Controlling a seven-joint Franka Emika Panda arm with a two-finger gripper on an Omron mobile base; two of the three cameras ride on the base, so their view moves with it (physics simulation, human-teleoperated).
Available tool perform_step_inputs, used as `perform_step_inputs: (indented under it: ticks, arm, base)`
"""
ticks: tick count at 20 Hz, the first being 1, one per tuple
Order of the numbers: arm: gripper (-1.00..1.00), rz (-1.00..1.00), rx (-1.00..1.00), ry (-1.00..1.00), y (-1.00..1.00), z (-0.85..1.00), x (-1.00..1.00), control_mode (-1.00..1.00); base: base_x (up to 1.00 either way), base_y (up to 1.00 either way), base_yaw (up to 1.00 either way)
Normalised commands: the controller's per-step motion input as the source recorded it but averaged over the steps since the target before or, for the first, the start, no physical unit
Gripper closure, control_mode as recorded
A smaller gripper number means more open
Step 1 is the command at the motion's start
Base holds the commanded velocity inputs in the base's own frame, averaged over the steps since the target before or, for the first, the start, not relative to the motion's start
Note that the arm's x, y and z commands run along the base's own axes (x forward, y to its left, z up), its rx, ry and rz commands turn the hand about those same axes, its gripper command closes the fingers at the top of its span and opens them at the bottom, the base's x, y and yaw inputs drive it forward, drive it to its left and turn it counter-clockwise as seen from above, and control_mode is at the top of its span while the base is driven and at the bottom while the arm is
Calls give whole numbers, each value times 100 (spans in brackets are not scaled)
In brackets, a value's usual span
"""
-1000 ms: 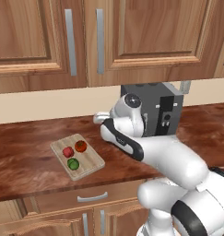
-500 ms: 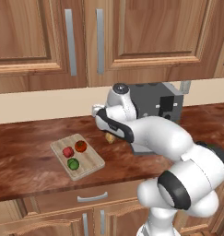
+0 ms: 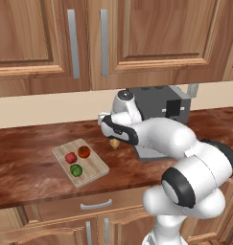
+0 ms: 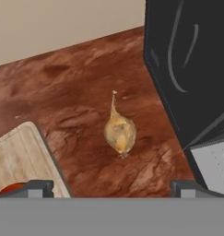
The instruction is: Place the avocado, onion, tomato, and bell pepper on the cutting board.
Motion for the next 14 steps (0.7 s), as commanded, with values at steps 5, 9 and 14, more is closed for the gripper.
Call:
perform_step_inputs:
  ticks: [5,9,14]
  arm:
    - [-100,-1,0,3,0,-13,9,-100]
    - [-100,-1,0,0,0,-8,9,-100]
    - [-100,-1,0,1,-6,-19,9,-100]
  base:
    - [0,0,0]
    - [0,0,0]
    - [0,0,0]
